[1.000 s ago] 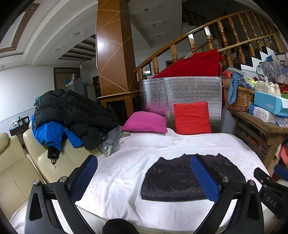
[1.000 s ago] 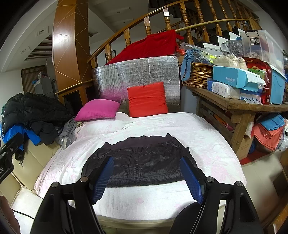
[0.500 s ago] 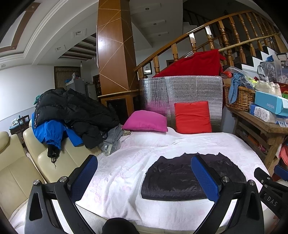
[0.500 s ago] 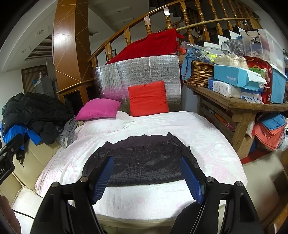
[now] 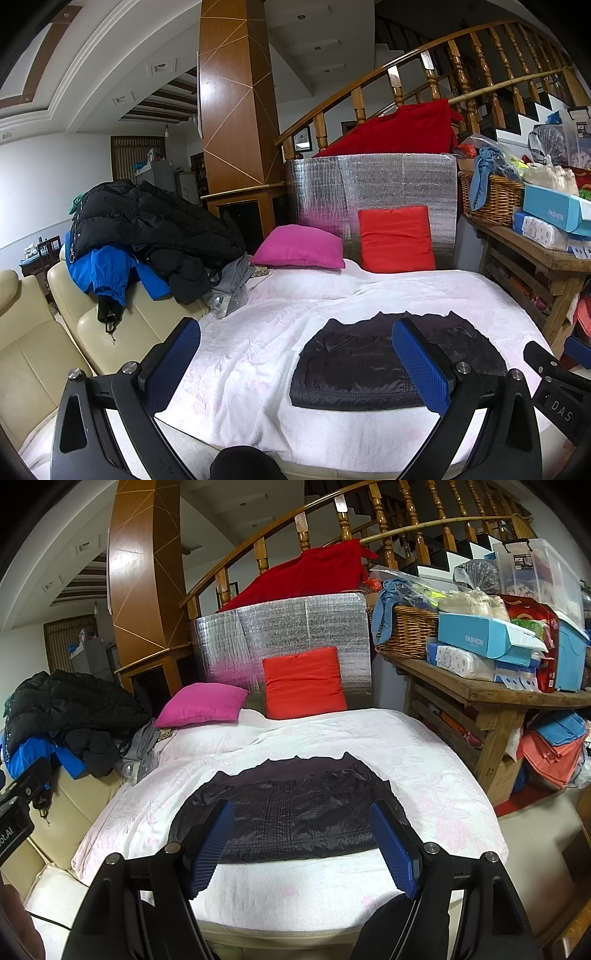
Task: Fold large clothes
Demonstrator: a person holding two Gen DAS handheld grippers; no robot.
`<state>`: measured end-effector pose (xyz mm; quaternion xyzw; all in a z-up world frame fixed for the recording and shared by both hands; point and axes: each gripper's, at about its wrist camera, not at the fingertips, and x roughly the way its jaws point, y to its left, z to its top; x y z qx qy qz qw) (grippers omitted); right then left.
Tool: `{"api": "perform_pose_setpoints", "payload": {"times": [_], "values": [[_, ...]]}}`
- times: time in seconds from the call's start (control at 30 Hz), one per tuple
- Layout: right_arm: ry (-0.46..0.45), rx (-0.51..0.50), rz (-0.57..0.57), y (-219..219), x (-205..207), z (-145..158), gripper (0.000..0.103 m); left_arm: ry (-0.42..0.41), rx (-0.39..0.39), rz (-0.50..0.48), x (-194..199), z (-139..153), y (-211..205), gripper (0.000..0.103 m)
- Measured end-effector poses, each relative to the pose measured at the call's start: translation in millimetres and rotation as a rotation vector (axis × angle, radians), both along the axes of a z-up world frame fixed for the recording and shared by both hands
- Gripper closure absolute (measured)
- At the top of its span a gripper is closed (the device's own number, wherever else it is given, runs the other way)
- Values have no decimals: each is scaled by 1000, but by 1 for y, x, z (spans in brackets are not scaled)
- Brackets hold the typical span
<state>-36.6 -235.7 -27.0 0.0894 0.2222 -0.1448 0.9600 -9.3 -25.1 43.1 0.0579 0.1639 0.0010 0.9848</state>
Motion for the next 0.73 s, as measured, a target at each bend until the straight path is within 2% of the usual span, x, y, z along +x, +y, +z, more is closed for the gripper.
{"api": "perform_pose_setpoints", "payload": {"times": [0.5,0.63,0.73], "values": [[34,-10,-3,-1,25,-5,24,34,-5,-2,22,-11,1,0],[51,-20,-5,-7,47,-7,24,47,-24,-40,42,-17,2,0],[79,-22,-24,-29,70,-11,24,124,-83,-78,80,-25,18,0]]}}
